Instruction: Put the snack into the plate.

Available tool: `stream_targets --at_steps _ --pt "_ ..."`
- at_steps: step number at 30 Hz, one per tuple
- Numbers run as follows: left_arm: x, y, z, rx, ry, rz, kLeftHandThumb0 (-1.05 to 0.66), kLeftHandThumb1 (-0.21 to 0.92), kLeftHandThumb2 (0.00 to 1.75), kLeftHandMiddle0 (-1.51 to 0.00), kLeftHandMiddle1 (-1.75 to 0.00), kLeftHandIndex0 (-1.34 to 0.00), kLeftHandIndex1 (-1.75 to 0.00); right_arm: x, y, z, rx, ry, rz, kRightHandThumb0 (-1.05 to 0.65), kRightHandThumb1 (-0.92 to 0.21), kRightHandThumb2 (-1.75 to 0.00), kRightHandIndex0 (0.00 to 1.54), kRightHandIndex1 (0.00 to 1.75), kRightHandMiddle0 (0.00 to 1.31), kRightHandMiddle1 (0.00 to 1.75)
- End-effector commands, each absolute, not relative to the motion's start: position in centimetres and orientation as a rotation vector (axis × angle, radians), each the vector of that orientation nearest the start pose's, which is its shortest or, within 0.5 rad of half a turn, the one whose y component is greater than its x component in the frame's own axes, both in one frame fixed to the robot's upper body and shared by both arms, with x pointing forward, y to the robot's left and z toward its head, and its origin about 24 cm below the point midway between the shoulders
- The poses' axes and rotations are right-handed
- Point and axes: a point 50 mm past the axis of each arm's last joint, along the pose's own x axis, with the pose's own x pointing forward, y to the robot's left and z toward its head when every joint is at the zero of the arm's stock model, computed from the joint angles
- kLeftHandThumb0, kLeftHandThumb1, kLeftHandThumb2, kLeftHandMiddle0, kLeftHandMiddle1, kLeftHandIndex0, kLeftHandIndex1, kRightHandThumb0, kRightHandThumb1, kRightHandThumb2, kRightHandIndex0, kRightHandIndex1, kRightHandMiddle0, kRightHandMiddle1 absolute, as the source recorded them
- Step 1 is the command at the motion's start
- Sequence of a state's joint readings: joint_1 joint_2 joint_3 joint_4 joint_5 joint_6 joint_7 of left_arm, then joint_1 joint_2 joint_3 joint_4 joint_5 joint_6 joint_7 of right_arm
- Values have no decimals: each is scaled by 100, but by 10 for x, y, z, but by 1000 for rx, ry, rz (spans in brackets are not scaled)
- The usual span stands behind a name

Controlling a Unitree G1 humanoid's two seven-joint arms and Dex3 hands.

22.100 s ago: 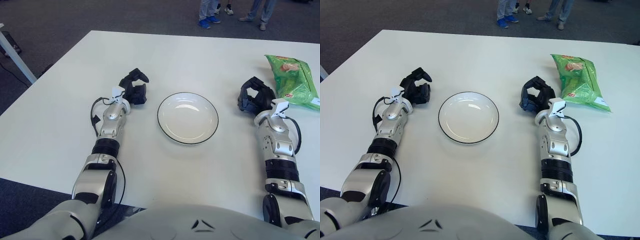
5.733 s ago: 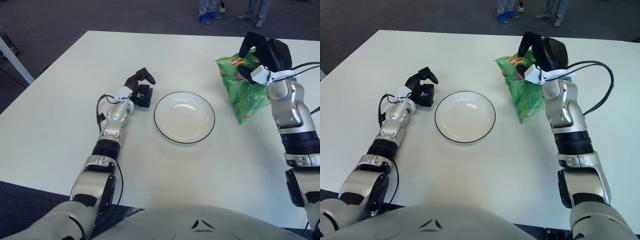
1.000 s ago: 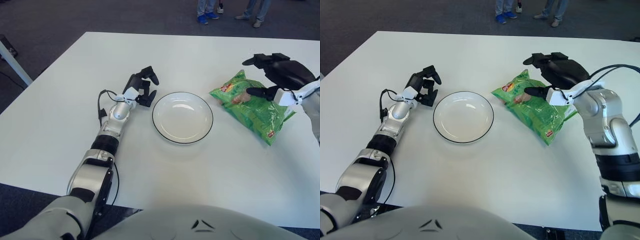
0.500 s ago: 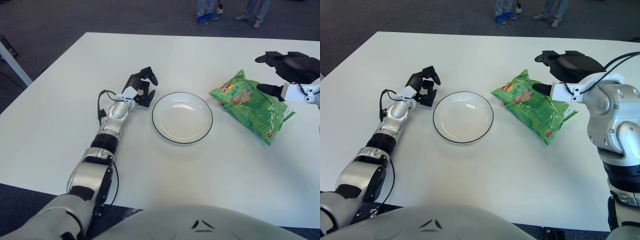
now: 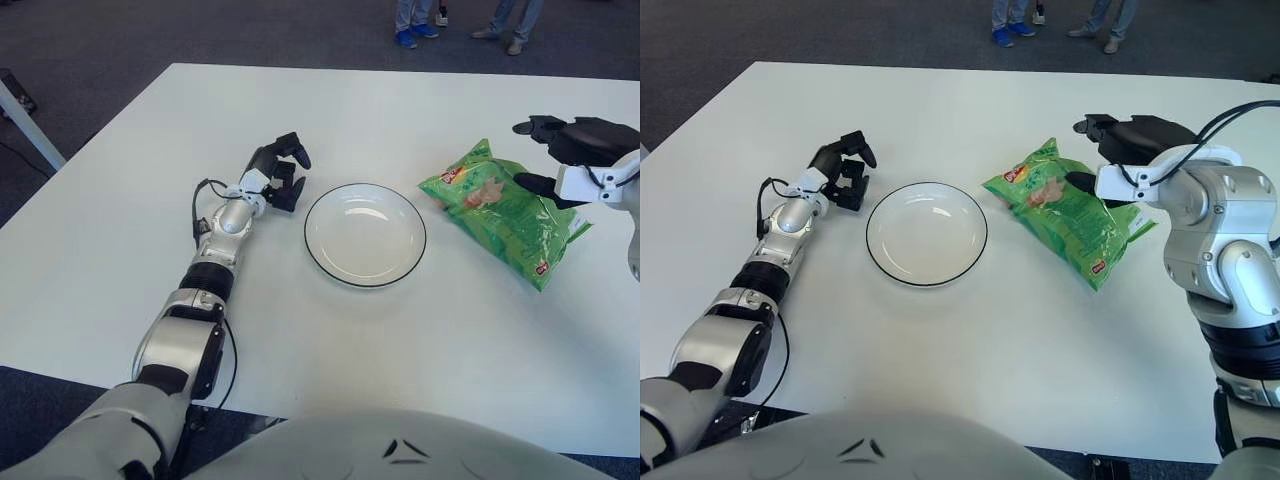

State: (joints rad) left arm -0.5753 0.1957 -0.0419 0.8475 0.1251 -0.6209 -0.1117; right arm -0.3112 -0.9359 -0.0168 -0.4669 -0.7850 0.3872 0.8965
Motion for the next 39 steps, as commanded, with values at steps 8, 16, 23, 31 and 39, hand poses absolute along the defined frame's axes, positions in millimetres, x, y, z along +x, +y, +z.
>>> stream_targets --at_steps 8,16,23,31,39 --pt "327 156 38 319 -194 -283 -49 28 136 -128 -175 -64 -175 247 -238 217 -1614 260 294 -105 -92 -103 4 32 0 6" --pt "327 158 37 283 -189 -280 -48 31 132 -128 -175 -61 -175 246 -239 209 -1585 288 343 -105 -92 -100 4 30 0 0" --pt "327 159 35 268 -181 -286 -48 33 130 -128 -175 -60 -175 245 -243 195 -1557 300 359 -105 -92 -98 3 31 0 0" --pt "327 160 35 236 -183 -299 -47 36 127 -126 -175 -58 -175 243 -242 185 -1508 324 404 -105 -92 -96 1 30 0 0" --pt "326 159 36 223 -197 -302 -46 36 126 -126 -175 -58 -175 242 -237 173 -1500 349 438 -105 -92 -97 0 8 0 0"
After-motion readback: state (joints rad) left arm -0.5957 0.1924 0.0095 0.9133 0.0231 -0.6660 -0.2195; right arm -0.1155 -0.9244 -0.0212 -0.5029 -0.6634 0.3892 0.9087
